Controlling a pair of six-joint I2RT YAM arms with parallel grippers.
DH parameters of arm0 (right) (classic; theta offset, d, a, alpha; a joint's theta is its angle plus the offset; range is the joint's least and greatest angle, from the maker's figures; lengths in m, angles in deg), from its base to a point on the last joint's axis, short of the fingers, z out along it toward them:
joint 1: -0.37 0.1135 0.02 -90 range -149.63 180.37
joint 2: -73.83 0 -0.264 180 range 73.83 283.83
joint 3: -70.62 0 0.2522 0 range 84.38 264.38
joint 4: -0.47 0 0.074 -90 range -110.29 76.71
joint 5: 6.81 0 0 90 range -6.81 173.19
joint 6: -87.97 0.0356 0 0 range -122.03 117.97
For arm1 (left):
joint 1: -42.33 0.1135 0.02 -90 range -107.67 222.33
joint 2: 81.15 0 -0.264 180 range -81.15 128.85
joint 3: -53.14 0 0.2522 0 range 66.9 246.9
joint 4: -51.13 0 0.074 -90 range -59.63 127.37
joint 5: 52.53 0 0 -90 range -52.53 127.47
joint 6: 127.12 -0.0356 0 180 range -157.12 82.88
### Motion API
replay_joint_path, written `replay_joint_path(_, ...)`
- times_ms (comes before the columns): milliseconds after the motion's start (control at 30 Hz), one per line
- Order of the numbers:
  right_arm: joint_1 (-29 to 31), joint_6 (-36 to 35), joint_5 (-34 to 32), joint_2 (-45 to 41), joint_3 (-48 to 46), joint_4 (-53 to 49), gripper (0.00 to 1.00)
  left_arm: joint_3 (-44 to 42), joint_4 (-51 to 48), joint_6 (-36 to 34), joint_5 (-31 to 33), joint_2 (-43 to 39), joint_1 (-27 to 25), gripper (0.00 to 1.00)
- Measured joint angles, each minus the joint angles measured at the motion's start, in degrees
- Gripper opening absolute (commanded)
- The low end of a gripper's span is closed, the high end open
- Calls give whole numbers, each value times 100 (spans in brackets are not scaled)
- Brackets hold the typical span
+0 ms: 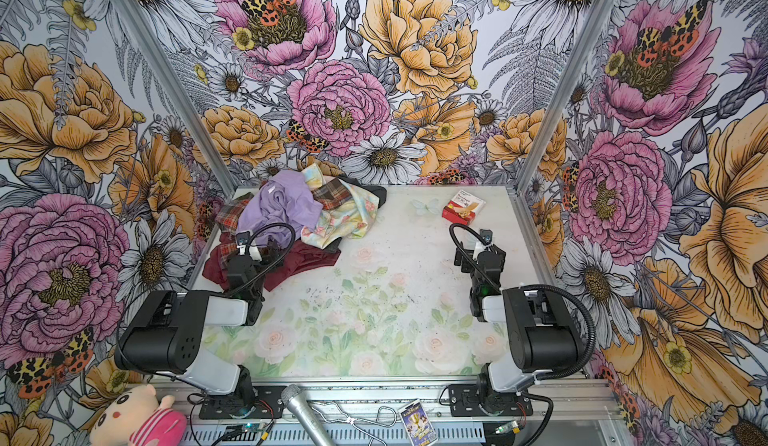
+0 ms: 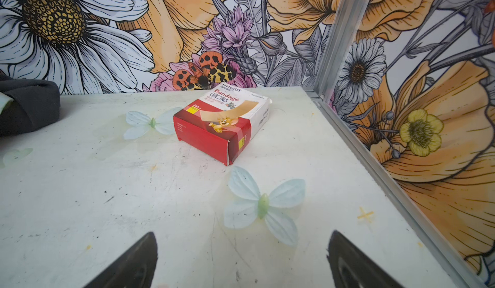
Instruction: Pick out a specific cloth from the pile
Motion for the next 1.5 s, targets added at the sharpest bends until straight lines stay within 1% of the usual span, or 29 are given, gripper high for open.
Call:
replay_joint_path(200, 2, 0, -2, 0, 0, 0, 99, 44, -63, -48, -155, -2, -15, 99)
replay_joint_path(333, 20, -24, -4, 0, -13, 28, 99, 44, -105, -120, -188, -22, -116, 99)
replay_joint_path(567, 111, -87, -57, 0, -275, 376, 99, 44, -201, -208, -195, -256, -190, 99)
replay_joint_path(700, 173, -153, -155, 0, -345, 555, 99, 398, -1314, -350, -164, -802, -380, 99)
replay_joint_path(867, 317, -212, -387, 0, -448, 785, 100, 1434, -2771, -273, -133, -1449, -586, 99)
replay_joint_path(967, 376, -219, -560, -26, -525, 909, 99, 2114, -3615, -118, -48, -1615, -627, 99)
replay_joint_path(1100, 402, -219, -706, -175, -592, 951, 99, 2601, -4535, 192, 20, -1672, -719, 99)
replay_joint_path(1167, 461, -258, -813, -400, -590, 778, 97, 2776, -5016, 341, 55, -1657, -841, 99)
replay_joint_path(1267, 621, -299, -999, -846, -431, 168, 96, 3088, -5698, 529, 116, -1609, -1078, 99)
replay_joint_path(1367, 723, -299, -1167, -944, -31, -341, 96, 3530, -6376, 780, 120, -1526, -1255, 99)
replay_joint_path(1500, 890, -297, -1436, -1099, 214, -1040, 96, 3954, -7034, 1174, 116, -1473, -1408, 99)
